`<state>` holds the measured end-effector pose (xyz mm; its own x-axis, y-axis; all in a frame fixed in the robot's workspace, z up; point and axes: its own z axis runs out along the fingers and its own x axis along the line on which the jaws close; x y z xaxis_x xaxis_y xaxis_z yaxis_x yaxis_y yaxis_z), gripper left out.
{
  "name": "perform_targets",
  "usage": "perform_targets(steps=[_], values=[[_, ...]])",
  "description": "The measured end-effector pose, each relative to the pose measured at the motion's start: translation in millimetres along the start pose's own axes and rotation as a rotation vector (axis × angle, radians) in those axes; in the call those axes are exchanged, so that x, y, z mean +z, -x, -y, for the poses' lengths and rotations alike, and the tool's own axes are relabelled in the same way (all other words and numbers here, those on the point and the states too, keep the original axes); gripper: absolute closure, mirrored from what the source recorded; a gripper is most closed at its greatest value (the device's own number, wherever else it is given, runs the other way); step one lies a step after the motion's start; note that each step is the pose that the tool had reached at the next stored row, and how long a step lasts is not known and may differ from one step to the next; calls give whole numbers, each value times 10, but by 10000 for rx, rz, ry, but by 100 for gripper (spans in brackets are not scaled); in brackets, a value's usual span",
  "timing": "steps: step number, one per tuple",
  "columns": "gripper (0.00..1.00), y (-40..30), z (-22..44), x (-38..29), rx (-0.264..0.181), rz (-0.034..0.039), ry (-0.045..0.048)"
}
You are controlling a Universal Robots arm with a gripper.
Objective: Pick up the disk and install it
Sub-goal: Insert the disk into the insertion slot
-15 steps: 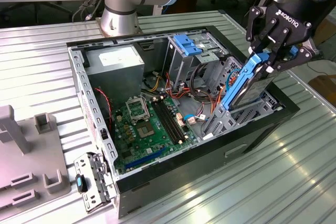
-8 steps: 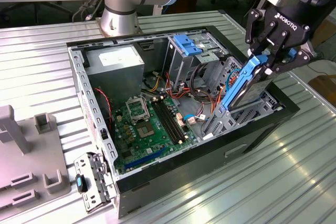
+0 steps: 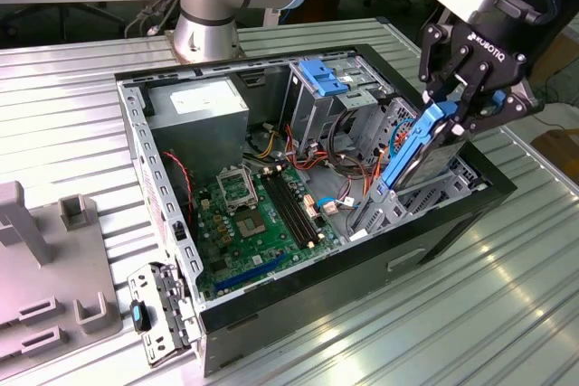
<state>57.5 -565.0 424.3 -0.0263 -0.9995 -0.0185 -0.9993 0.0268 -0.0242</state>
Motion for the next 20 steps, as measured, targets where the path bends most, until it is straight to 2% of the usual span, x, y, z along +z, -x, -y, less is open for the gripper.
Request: perform_targets(steps=[20], values=[[63, -4, 2, 241, 3, 157, 4]])
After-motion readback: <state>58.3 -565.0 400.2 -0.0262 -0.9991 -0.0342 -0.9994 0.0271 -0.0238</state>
